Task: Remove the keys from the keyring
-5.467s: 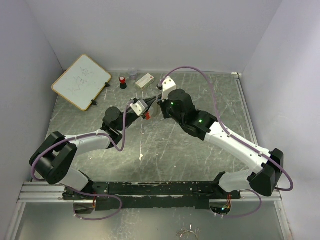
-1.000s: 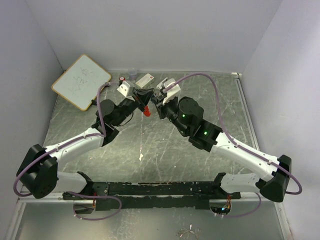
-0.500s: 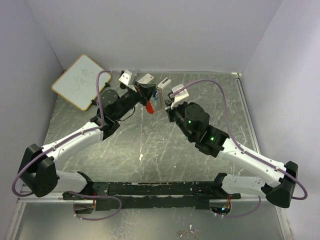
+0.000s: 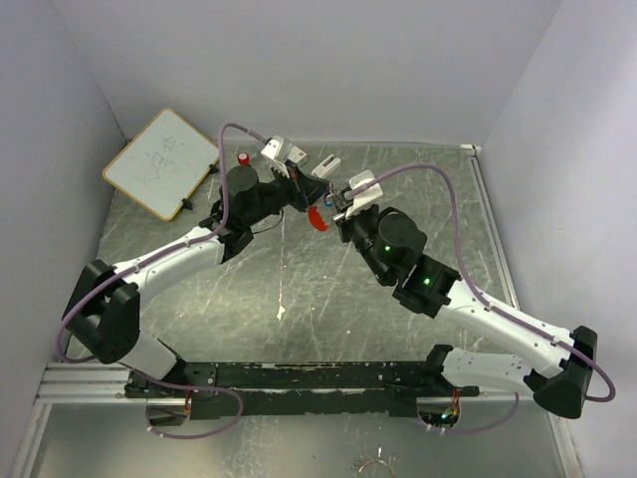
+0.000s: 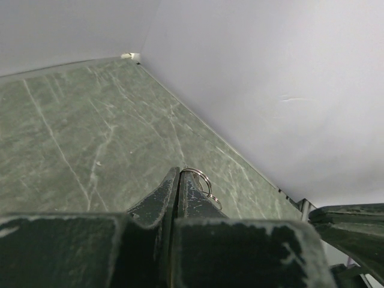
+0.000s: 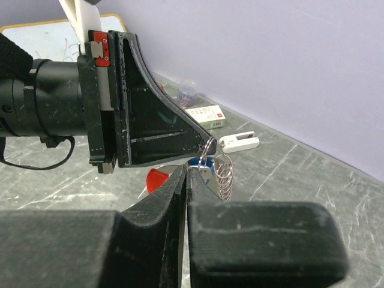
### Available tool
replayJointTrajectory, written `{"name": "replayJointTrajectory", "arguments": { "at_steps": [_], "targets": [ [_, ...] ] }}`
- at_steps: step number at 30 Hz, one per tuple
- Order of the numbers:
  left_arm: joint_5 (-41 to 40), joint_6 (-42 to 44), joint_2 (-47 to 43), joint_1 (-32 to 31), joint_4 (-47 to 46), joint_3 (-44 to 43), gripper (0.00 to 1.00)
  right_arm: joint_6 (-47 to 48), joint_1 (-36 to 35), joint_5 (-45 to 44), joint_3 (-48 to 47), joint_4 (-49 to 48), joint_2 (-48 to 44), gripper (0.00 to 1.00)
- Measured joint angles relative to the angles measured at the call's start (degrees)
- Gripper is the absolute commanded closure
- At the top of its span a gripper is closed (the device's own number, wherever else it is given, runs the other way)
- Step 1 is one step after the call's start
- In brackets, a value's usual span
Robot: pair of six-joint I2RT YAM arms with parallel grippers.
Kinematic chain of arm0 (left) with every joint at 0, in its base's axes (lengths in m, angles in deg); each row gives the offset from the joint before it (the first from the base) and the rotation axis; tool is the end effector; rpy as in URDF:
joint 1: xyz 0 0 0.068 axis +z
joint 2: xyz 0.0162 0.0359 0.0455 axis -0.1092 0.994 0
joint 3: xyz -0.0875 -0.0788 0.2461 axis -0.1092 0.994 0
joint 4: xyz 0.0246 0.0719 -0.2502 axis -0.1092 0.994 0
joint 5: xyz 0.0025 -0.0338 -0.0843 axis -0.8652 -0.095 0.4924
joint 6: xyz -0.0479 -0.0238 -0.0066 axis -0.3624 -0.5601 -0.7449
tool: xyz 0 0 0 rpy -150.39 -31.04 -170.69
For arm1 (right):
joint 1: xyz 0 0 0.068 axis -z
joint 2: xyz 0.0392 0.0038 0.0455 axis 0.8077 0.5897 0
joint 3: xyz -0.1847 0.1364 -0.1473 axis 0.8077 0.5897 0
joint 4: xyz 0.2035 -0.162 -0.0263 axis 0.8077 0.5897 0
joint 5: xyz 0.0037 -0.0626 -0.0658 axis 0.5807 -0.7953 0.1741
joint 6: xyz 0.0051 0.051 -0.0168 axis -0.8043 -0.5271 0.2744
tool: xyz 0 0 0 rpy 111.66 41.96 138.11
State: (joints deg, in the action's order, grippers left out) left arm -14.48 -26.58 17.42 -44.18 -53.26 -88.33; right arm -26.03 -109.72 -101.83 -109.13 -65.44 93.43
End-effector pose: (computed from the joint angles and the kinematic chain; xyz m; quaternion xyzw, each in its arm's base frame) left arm 0.2756 -0.2275 0.3344 0.1547 0.6611 -0.4860 0.5502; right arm 0.1485 0.1894 0.3857 -0.2100 0.6685 0.1287 0.7017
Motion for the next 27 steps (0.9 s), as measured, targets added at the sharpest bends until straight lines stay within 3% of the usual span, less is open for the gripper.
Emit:
{"name": "replayJointTrajectory", "arguments": {
  "at_steps": [15,27],
  "targets": [
    [3.1,-3.3,0.2,0.0,-0.2,-0.7,0.93,1.9,0.0,-2.5,1.1,-2.2,3.8,0.91],
    [3.0,-3.6,0.2,0.0,-0.1,-0.7,0.93,1.8,0.0,-3.2,2.6,-2.3,3.1,0.93]
  ]
}}
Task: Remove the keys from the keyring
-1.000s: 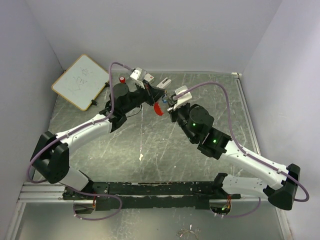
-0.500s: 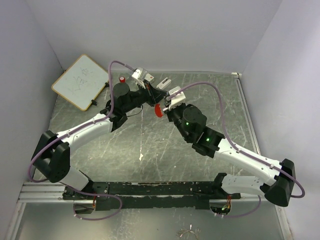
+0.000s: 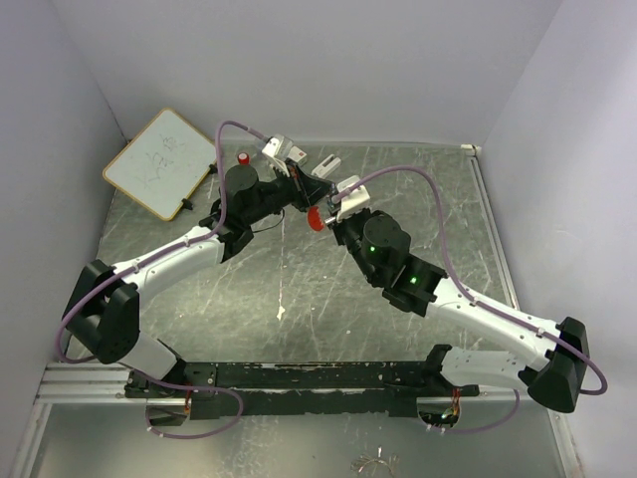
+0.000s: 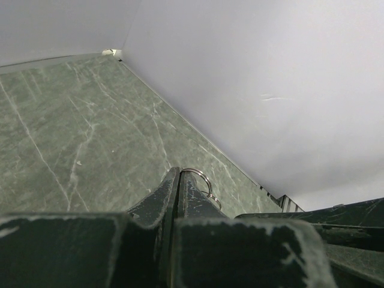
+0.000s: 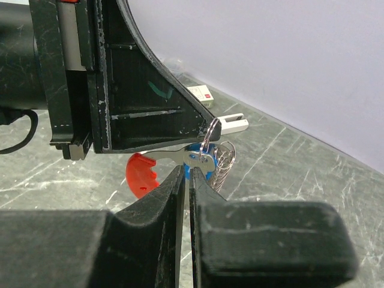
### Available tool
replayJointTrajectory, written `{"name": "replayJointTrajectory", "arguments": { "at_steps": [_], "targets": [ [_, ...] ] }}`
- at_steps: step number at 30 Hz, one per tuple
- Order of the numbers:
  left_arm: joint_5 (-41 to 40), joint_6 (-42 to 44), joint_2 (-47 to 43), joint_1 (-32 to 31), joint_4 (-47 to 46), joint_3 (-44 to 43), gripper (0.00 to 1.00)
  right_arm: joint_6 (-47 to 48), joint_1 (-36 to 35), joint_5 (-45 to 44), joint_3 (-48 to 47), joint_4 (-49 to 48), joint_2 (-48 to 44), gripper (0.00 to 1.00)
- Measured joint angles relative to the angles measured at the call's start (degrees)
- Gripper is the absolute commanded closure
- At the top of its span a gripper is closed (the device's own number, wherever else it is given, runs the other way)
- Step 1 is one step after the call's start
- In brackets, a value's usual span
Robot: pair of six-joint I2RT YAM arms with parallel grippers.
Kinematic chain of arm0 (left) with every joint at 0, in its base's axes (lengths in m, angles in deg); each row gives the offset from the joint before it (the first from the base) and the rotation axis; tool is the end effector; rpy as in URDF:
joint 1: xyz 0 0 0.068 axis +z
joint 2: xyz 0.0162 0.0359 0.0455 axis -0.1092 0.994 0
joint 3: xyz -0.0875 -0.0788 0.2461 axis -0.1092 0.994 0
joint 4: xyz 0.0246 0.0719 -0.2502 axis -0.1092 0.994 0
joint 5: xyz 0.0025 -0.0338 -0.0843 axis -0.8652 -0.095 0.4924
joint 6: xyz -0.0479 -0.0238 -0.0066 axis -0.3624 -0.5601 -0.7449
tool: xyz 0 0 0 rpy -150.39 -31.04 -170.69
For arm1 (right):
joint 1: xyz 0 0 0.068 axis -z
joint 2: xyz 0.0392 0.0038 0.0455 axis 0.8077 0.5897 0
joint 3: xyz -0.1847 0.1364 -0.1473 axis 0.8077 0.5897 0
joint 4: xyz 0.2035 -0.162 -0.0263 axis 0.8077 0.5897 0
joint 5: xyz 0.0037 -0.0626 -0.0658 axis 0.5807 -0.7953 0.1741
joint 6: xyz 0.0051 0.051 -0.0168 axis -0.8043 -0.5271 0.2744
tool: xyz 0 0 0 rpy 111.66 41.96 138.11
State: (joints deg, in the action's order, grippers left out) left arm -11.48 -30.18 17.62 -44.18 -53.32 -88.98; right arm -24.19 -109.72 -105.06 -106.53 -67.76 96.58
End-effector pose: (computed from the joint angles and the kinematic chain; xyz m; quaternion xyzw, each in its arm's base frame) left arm 0.2750 -0.2293 0.3373 0.1531 0.6588 -0.5168 0.5248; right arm 0.1582 0.2005 0.3613 -0.2174 0.6853 0.0846 0.6899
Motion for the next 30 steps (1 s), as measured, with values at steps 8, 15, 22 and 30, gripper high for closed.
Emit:
{"name": "replayJointTrajectory", "arguments": {
  "at_steps": [8,15,22,30],
  "targets": [
    [0.2,-0.3,0.0,0.0,0.0,0.0,0.93,0.1,0.0,-0.6,0.1,-1.3,0.0,0.95],
    [0.7,-1.0,0.0,0.0,-0.1,0.0,0.93,0.1,0.0,-0.5,0.1,-2.1,0.2,0.95],
    [1.2,-1.3,0.0,0.0,-0.4,0.0,0.93,0.1,0.0,-0.5,0.1,-2.1,0.8,0.96],
    [1.2,-1.3,-0.4,0.0,-0.4,0.0,0.93,0.0,0.0,-1.0,0.6,-2.2,0.9,1.0]
  ]
}}
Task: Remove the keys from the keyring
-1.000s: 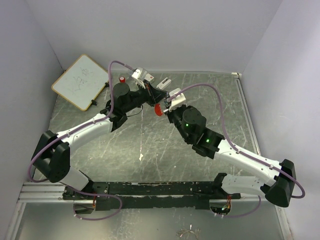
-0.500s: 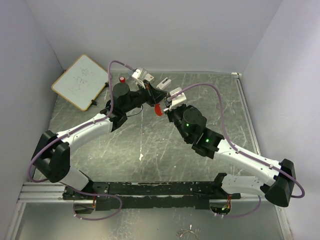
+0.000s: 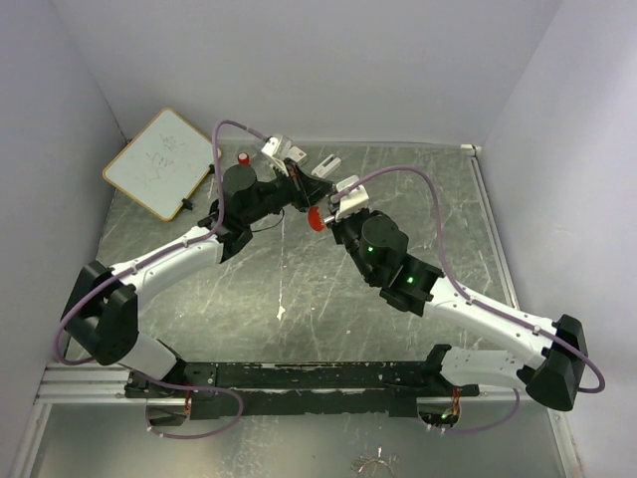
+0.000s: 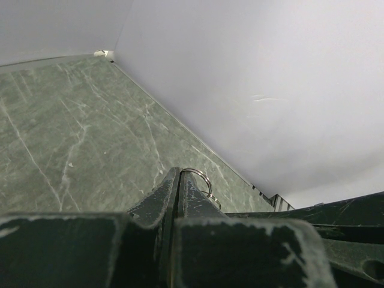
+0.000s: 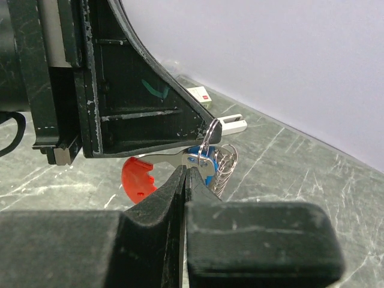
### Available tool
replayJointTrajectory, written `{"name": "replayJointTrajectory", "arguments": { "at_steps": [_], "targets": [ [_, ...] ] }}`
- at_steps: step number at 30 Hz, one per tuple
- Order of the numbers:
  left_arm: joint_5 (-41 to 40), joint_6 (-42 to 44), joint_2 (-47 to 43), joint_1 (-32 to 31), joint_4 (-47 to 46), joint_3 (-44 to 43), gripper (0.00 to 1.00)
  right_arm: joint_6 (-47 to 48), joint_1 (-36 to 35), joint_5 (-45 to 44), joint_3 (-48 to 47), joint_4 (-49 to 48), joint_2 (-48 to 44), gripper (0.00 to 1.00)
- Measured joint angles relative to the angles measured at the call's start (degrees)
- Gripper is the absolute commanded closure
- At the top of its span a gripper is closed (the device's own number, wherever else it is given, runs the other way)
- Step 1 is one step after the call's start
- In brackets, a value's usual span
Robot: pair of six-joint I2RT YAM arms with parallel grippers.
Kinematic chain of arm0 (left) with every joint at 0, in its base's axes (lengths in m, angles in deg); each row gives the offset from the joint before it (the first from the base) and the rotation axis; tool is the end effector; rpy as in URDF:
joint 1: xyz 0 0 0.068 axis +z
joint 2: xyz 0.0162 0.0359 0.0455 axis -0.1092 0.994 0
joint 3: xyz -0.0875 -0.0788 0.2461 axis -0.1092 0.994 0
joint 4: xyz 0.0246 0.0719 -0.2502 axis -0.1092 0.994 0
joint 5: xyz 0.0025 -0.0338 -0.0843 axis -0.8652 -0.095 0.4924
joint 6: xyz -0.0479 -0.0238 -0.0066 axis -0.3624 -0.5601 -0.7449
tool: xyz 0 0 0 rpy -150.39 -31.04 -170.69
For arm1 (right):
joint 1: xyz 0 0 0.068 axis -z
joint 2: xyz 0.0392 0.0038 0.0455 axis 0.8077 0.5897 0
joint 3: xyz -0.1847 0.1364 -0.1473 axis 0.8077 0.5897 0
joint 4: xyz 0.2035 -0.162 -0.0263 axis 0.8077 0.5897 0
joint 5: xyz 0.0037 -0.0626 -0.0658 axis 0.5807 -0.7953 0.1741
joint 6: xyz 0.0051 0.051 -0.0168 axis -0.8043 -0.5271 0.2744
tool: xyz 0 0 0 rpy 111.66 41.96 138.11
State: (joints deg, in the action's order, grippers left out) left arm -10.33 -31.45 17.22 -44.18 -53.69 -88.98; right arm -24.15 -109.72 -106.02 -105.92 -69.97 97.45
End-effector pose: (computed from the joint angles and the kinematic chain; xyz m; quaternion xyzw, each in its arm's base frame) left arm 0.2731 -0.2287 0.3404 0.1538 0.6541 -0.5291 0.5181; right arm 0.1607 0.2033 0.3579 -0.2086 0.6839 0.0813 0.6943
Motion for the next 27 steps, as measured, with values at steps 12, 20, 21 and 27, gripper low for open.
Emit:
{"name": "replayJointTrajectory", "arguments": {
  "at_steps": [12,20,21,27],
  "targets": [
    [0.4,-0.3,-1.3,0.0,-1.0,0.0,0.93,0.1,0.0,-1.9,1.4,-1.2,0.0,1.0],
    [0.4,-0.2,-1.7,0.0,-1.2,0.0,0.93,0.7,0.0,-1.8,2.5,-2.2,-0.3,0.88],
    [0.2,-0.2,-1.7,0.0,-1.2,0.0,0.93,0.7,0.0,-1.7,2.5,-1.9,-0.7,0.84],
    [0.0,0.0,-1.9,0.0,-1.3,0.0,0.93,0.7,0.0,-1.5,2.5,-1.8,-3.6,0.8]
  ]
}}
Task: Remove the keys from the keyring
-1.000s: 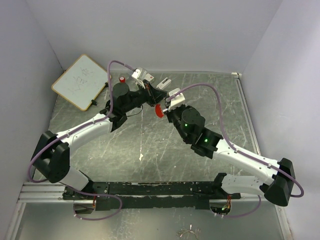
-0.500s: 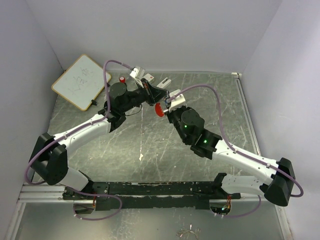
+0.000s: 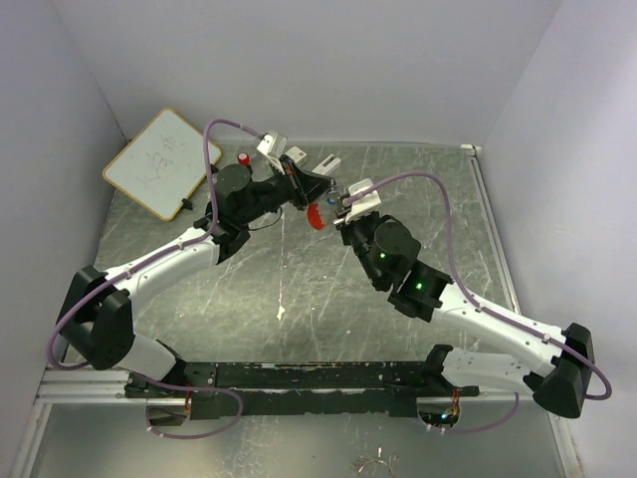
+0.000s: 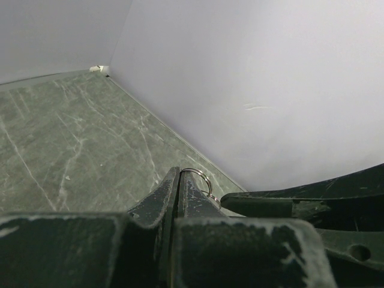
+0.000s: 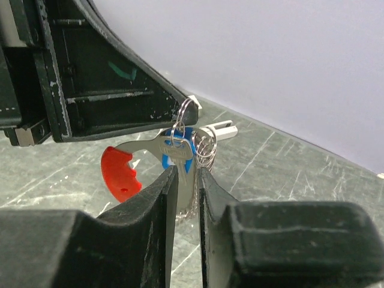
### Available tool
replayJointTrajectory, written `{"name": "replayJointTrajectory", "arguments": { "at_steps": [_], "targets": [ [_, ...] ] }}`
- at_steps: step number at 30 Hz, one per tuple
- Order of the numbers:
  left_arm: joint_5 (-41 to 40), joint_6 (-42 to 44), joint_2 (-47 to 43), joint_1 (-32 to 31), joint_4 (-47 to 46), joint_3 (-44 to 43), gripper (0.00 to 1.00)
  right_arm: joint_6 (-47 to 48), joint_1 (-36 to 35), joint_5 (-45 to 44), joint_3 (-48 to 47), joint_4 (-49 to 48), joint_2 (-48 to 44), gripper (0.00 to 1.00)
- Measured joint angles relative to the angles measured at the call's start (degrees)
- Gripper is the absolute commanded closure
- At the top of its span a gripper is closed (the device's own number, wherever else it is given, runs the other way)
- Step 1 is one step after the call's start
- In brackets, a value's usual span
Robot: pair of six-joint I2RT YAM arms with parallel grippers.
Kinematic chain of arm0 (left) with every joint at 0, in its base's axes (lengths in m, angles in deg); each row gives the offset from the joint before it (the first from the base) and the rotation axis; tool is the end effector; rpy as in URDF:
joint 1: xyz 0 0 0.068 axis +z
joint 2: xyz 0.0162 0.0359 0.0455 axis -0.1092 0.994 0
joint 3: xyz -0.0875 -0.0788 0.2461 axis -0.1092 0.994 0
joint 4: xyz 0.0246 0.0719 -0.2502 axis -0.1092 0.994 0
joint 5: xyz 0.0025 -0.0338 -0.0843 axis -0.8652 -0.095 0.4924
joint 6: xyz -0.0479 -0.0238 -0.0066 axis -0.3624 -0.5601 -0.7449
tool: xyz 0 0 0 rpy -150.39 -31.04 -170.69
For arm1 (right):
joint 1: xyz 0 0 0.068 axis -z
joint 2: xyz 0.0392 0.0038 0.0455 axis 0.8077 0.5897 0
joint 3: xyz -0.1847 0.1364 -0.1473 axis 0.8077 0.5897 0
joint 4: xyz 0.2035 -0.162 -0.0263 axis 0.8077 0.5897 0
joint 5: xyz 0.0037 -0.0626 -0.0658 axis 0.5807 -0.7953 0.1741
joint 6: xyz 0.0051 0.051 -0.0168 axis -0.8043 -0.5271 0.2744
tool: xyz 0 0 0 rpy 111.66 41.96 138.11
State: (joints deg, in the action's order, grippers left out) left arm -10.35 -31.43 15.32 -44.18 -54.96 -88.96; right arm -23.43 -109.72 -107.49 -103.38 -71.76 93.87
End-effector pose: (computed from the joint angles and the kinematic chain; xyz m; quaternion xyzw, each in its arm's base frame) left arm 0.2668 -0.2237 0.3536 0.1564 0.6337 -0.5365 0.5349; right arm 0.1528 0.1902 0.3598 -0.1910 0.6739 0.0789 0.7094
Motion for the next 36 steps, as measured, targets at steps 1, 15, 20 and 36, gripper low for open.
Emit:
{"name": "replayJointTrajectory", "arguments": {
  "at_steps": [1,15,20,36],
  "targets": [
    [0.0,0.0,0.0,0.0,0.0,0.0,0.93,0.1,0.0,-0.1,0.0,-0.4,-0.2,0.79],
    [0.0,0.0,0.0,0.0,0.0,0.0,0.93,1.5,0.0,0.8,-0.1,-1.5,2.3,0.61],
    [0.0,0.0,0.0,0.0,0.0,0.0,0.93,2.3,0.0,0.7,-0.4,-2.4,2.3,0.62],
    [0.3,0.0,0.0,0.0,0.0,0.0,0.93,4.5,0.0,-0.2,-0.8,-5.6,2.5,0.68]
  ]
}}
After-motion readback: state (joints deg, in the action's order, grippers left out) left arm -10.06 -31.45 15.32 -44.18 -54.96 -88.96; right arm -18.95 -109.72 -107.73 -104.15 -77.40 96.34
